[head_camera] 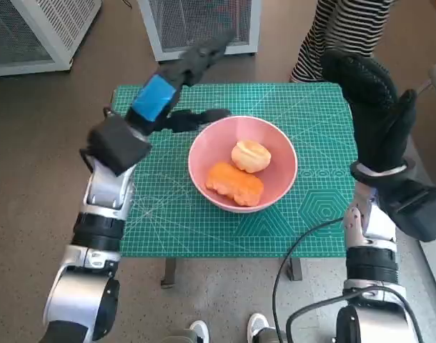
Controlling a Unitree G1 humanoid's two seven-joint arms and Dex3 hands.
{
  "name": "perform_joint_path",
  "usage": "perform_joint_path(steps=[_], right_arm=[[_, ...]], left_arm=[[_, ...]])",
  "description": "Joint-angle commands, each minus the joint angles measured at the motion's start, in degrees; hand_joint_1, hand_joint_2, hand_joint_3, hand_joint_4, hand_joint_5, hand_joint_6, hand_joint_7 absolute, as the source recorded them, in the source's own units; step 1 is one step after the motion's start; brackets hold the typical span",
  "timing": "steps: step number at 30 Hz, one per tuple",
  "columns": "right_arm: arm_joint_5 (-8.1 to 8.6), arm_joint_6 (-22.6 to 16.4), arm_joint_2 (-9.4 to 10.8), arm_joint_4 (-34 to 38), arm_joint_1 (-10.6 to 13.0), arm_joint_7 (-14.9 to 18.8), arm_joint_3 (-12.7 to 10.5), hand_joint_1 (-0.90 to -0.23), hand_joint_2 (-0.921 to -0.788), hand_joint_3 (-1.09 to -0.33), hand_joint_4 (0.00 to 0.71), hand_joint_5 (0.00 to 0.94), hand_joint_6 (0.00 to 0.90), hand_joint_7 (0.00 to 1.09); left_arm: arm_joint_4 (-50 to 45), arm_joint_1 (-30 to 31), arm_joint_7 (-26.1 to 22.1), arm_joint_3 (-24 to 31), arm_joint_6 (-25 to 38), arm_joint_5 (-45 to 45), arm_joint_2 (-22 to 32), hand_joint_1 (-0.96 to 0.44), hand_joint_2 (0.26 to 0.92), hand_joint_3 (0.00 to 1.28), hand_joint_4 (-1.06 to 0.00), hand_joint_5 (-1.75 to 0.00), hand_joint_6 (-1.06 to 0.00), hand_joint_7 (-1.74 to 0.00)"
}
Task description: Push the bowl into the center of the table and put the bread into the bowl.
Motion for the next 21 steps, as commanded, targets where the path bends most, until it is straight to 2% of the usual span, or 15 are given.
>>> perform_joint_path(steps=[1,4,9,15,21], right_arm=[[-1.52,1.43,-0.45,-0.97,-0.36,-0.72,0.92,-0.564,-0.921,-0.73,0.236,0.002,0.008,0.6],[-1.76,1.88,-0.77,-1.22,-0.87,-0.92,1.15,-0.565,-0.921,-0.729,0.237,0.003,0.005,0.61],[-2.43,2.66,-1.04,-0.98,-2.6,-1.17,1.4,-0.571,-0.921,-0.722,0.24,0.004,0.003,0.61],[-3.47,2.84,-1.27,-0.48,-4.13,-1.46,1.77,-0.566,-0.921,-0.718,0.242,0.004,0.002,0.61],[-3.95,2.52,-1.25,0.05,-5.03,-1.7,2.44,-0.567,-0.921,-0.72,0.242,0.004,0.001,0.61]], left_arm=[[-5.69,2.05,0.12,2.24,-1.28,-4.01,-1.65,-0.48,0.921,0.3,-0.24,-0.01,-0.08,-0.39],[-7.42,3.0,0.42,3.07,-1.54,-5.22,-2.24,-0.5,0.921,0.35,-0.23,-0.01,-0.02,-0.5],[-9.05,4.5,1.3,4.68,-2.64,-6.92,-3.2,-0.54,0.921,0.39,-0.24,-0.01,0.0,-0.57],[-10.86,5.99,3.11,5.17,-4.67,-5.49,-3.22,-0.57,0.921,0.39,-0.26,-0.02,0.0,-0.6],[-11.33,7.17,2.62,5.87,-6.59,-6.34,-2.86,-0.58,0.921,0.4,-0.26,-0.02,0.0,-0.6]])
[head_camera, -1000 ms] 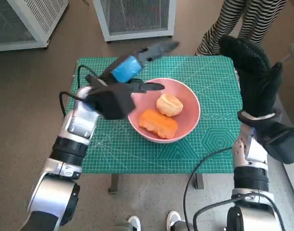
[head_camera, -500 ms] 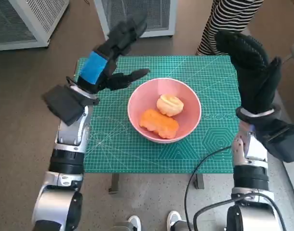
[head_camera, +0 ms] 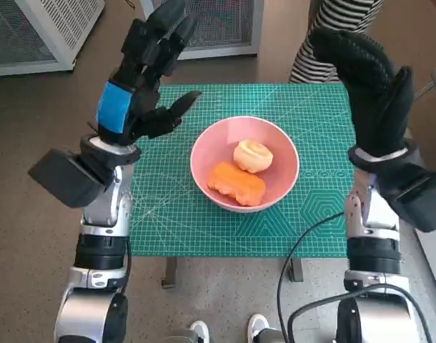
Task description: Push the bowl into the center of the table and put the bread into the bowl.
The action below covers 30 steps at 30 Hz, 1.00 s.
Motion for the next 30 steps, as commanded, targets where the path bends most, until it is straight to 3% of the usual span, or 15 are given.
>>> perform_joint_path(steps=[1,12,30], right_arm=[[-1.3,0.56,-0.06,1.14,-0.28,-0.36,0.69,-0.567,-0.921,-0.72,0.242,0.004,0.001,0.61],[-1.28,1.05,0.14,1.38,-0.95,0.0,1.34,-0.588,-0.921,-0.721,0.242,0.003,0.013,0.63],[-2.63,1.13,-0.2,0.57,-1.73,-1.41,1.57,-0.569,-0.921,-0.726,0.248,0.004,0.011,0.63]], left_arm=[[-1.55,1.26,-0.42,0.79,-1.51,-1.2,0.13,-0.58,0.921,0.4,-0.26,-0.02,0.0,-0.6],[-2.62,2.63,-2.85,0.84,-0.85,-4.09,-0.36,-0.6,0.921,0.41,-0.25,-0.01,-0.01,-0.6],[-5.87,3.97,-1.91,0.76,1.68,-3.57,-0.61,-0.61,0.921,0.42,-0.2,0.0,0.0,-0.55]])
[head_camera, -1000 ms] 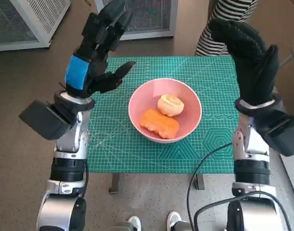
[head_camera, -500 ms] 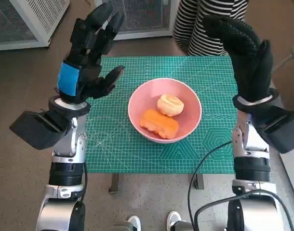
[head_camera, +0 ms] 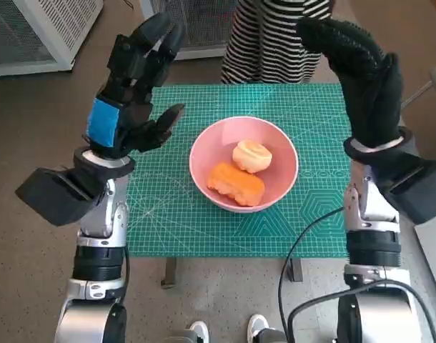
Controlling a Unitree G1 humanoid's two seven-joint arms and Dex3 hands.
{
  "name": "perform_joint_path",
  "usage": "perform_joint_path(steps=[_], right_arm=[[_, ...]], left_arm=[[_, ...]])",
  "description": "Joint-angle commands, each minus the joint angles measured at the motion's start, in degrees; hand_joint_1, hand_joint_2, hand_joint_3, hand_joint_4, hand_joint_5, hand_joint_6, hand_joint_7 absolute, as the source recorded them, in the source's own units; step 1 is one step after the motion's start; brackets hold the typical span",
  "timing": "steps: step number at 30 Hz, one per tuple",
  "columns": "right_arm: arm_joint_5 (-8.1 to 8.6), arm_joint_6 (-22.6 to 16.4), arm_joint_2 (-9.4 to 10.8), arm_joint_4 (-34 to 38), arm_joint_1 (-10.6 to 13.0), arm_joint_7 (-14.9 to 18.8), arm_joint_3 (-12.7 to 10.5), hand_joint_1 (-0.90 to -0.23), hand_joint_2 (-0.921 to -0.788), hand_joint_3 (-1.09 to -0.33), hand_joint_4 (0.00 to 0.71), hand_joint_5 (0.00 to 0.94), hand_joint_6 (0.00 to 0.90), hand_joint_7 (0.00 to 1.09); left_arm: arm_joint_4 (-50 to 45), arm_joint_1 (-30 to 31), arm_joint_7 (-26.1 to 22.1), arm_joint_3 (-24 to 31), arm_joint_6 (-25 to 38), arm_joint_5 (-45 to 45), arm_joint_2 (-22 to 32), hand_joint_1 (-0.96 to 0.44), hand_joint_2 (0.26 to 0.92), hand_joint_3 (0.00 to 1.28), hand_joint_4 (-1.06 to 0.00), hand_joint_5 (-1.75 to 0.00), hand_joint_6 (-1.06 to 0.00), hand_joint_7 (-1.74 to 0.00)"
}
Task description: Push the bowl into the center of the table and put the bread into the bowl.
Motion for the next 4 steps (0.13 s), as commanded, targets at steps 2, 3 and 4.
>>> perform_joint_path(steps=[2,3,4], right_arm=[[-0.92,0.54,-0.08,-0.13,0.1,-0.72,0.4,-0.569,-0.921,-0.726,0.248,0.004,0.011,0.63],[-0.9,0.51,-0.06,-0.25,0.09,-0.75,0.44,-0.568,-0.921,-0.726,0.248,0.004,0.01,0.63],[-0.89,0.48,-0.05,-0.3,0.06,-0.77,0.46,-0.569,-0.921,-0.726,0.248,0.004,0.01,0.63]], left_arm=[[-1.39,0.65,0.57,0.22,0.33,-0.21,-0.26,-0.62,0.921,0.41,-0.19,0.0,0.0,-0.54],[-1.29,0.6,0.59,0.28,0.24,-0.21,-0.23,-0.62,0.921,0.41,-0.19,0.0,0.0,-0.54],[-1.19,0.55,0.6,0.32,0.17,-0.21,-0.21,-0.62,0.921,0.41,-0.19,0.0,0.0,-0.54]])
